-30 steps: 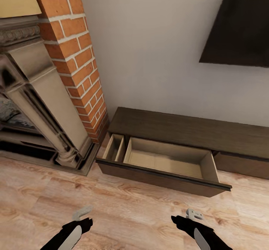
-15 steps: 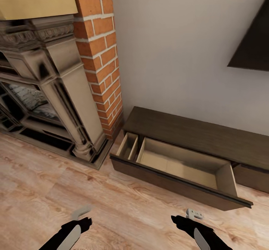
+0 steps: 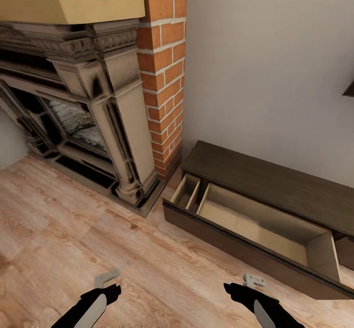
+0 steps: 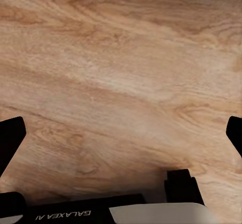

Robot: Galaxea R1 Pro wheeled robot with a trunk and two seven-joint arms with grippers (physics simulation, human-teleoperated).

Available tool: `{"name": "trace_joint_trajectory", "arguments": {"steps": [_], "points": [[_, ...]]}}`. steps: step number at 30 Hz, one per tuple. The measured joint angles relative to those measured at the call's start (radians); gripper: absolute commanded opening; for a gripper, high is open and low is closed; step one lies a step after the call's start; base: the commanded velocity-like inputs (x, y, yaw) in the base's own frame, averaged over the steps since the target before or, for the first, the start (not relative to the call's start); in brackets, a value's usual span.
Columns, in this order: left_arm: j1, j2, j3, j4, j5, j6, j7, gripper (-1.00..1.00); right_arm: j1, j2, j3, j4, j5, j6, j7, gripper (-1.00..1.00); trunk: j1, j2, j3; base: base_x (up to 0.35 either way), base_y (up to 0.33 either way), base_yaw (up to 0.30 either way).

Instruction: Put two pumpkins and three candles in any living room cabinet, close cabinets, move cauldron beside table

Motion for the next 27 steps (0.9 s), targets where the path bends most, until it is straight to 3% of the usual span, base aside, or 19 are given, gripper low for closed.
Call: {"name": "trace_joint_trajectory", "arguments": {"steps": [13,21,27], "points": [[0.0,0.007,0.0,0.0,0.007,0.003,-0.001,1.0,0.0,0.021,0.021,0.0,0.002,-0.015,-0.002,1.0,0.0,0.0,0.002,0.0,0.0,0.289],[0.0,0.007,0.0,0.002,0.007,0.002,-0.003,1.0,0.0,0.025,0.027,0.0,0.002,-0.015,-0.003,1.0,-0.031,0.056,0.032,0.0,0.0,0.281],[0.0,0.007,0.0,0.0,0.008,0.002,-0.004,1.0,0.0,0.028,0.028,0.0,0.003,-0.015,-0.003,1.0,-0.031,0.056,0.037,0.0,0.0,0.277]]}}
